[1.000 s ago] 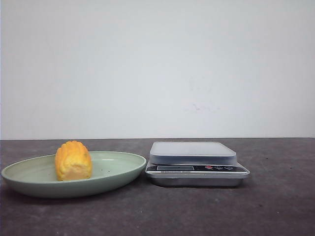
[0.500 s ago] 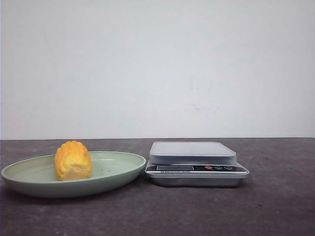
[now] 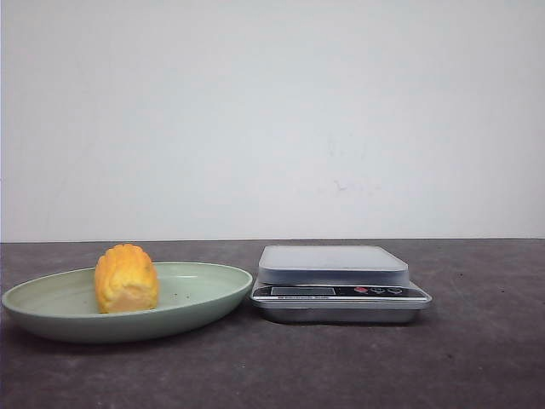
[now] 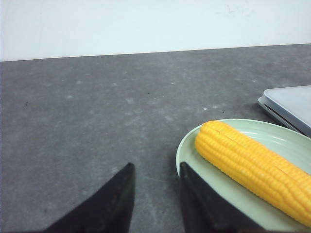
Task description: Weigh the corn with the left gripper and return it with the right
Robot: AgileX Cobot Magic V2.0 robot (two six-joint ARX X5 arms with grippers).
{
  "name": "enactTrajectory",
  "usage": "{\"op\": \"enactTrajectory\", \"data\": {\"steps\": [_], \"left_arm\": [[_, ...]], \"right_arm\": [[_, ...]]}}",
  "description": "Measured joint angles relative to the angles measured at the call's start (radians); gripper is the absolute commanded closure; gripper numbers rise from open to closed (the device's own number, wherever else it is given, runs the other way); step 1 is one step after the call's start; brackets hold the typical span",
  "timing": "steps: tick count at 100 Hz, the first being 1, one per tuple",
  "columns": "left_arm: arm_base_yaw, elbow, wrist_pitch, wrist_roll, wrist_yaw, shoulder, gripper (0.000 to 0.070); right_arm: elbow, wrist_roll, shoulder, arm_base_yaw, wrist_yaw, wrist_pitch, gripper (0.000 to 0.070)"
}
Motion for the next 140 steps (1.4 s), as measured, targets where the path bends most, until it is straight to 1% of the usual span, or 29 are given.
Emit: {"op": "enactTrajectory", "data": {"steps": [14,27,32,43,53,63,64,66,69,73,84,91,96,102,109,119,126,132,140], "left_arm": [[0.0,0.0,0.0,0.0,0.0,0.0,0.0554],[0.0,0.0,0.0,-0.002,0.001,0.0,0.0554],[0.0,0.0,0.0,-0.016,0.003,0.0,0.0555],[0.0,0.0,0.001,-0.078,0.0,0.0,0.0556],[0.0,0.0,0.013,-0.157,0.0,0.0,0.0555],[0.0,0.0,0.013,-0.274,0.012,0.0,0.0565],[0.0,0.0,0.014,-0.286,0.016,0.0,0.0574],[0.0,0.0,0.018,-0.312,0.023,0.0,0.0614],[0.0,0.001,0.027,-0.351,0.028,0.0,0.07],[0.0,0.002,0.043,-0.399,0.031,0.0,0.0685],[0.0,0.043,0.052,-0.544,0.031,0.002,0.0687],[0.0,0.113,0.036,-0.617,0.031,0.005,0.0687],[0.0,0.178,0.016,-0.644,0.031,0.014,0.0687],[0.0,0.267,-0.03,-0.66,0.031,0.042,0.0687],[0.0,0.377,-0.111,-0.658,0.037,0.101,0.0687],[0.0,0.531,-0.215,-0.629,0.085,0.22,0.0687],[0.0,0.646,-0.249,-0.594,0.122,0.309,0.0687],[0.0,0.752,-0.275,-0.554,0.131,0.377,0.0687],[0.0,0.879,-0.315,-0.492,0.131,0.449,0.0687]], "right_arm": [[0.0,0.0,0.0,0.0,0.002,0.005,0.0692],[-0.002,0.0,0.0,0.0,0.0,0.053,0.0692],[-0.003,0.0,0.0,0.0,0.001,0.089,0.0692],[-0.003,0.01,0.0,0.0,0.0,0.181,0.0692],[-0.003,0.03,0.0,0.0,0.0,0.217,0.0692],[-0.003,0.075,0.0,0.0,0.0,0.237,0.0693],[-0.003,0.081,0.0,0.0,0.0,0.239,0.0693],[-0.003,0.094,0.0,0.0,0.0,0.24,0.0693],[-0.002,0.116,0.0,0.0,0.0,0.24,0.0694],[0.001,0.148,0.0,0.0,-0.001,0.237,0.0695],[0.068,0.221,0.002,0.0,-0.02,0.192,0.0696],[0.156,0.231,0.009,0.0,-0.024,0.14,0.0696],[0.235,0.227,0.022,0.0,-0.025,0.091,0.0696],[0.335,0.206,0.059,0.0,-0.023,0.019,0.0696],[0.45,0.158,0.129,0.0,-0.023,-0.074,0.0696],[0.612,0.077,0.251,0.0,-0.023,-0.217,0.0696],[0.73,0.041,0.336,0.0,-0.023,-0.314,0.0696],[0.826,0.026,0.399,0.0,-0.023,-0.381,0.0696],[0.917,0.014,0.46,0.0,-0.02,-0.406,0.0696]]}}
